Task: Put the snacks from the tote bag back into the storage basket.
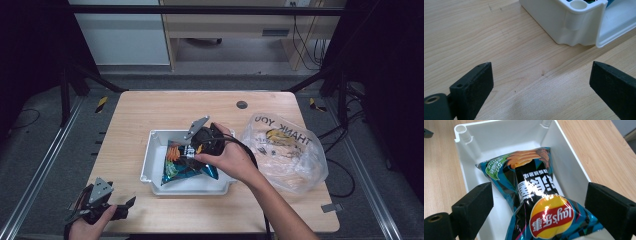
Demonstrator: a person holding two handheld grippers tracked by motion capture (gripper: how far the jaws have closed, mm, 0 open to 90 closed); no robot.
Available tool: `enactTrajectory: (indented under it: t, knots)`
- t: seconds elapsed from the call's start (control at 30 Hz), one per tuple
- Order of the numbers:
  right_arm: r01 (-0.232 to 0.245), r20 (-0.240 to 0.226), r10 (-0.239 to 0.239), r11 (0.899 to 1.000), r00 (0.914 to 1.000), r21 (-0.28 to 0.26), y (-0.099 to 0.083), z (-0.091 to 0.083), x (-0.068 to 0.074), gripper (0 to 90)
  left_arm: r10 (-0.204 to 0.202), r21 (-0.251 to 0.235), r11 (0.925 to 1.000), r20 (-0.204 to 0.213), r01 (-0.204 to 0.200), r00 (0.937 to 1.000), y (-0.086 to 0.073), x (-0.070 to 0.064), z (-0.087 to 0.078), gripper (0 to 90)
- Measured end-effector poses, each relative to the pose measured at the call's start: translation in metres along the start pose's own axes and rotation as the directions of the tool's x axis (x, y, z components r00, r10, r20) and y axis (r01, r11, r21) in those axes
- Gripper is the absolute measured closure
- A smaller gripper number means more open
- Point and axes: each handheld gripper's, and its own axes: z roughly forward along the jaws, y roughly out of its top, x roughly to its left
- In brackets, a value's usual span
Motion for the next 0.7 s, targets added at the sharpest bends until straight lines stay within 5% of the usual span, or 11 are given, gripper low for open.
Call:
enactTrajectory:
  t: [0.7]
  knots:
    - [-0.045,0.041,0.048,0.996,0.9980,-0.079,-0.001,-0.046,0.001,9.8,-0.001,0.003,1.0000,0.000,0.001,1.0000,0.000,-0.001,0.001,4.7]
